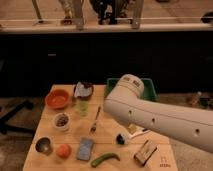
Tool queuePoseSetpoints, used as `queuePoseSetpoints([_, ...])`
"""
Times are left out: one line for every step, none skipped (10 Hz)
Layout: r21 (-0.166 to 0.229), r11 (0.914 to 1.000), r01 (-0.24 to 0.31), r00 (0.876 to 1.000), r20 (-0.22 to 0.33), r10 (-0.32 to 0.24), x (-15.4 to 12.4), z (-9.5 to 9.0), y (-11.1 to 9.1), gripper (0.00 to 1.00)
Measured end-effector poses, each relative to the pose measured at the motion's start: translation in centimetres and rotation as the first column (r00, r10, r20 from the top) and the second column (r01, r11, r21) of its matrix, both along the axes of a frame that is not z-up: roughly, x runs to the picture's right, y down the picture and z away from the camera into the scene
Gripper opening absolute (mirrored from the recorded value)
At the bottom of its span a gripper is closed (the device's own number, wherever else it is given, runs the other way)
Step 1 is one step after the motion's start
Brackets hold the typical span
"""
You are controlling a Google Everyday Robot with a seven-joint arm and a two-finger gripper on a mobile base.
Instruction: Place grapes in table surface
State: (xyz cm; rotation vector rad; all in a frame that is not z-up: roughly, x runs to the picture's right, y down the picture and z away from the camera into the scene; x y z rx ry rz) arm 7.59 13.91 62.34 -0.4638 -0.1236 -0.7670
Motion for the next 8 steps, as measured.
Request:
queuePoseSetpoints([0.001, 1.0000, 0.007, 1.000, 0.005, -0.007, 0.1, 0.1, 0.0, 0.80])
queuePoseSetpoints([0.001, 0.9997, 0.025, 0.999, 0.021, -0.025, -0.6, 0.5, -0.3, 0.80])
queuePoseSetpoints([-0.001, 0.9990, 0.045, 0.998, 0.037, -0.045, -1.4, 1.0, -0.7, 0.80])
queuePoseSetpoints([-0.009, 0.9963, 0.085, 0.994, 0.064, -0.084, -3.2, 1.7, -1.2, 0.80])
queuePoseSetpoints([-0.012, 0.9936, 0.112, 0.990, 0.086, -0.111, -4.6, 2.1, -1.6, 0.80])
queuePoseSetpoints([-0.022, 0.9873, 0.157, 0.981, 0.119, -0.154, -6.5, 2.9, -2.0, 0.80])
queuePoseSetpoints([-0.027, 0.9820, 0.187, 0.973, 0.145, -0.181, -7.7, 3.4, -2.2, 0.80])
queuePoseSetpoints([-0.034, 0.9754, 0.218, 0.963, 0.167, -0.209, -8.6, 3.8, -2.3, 0.80])
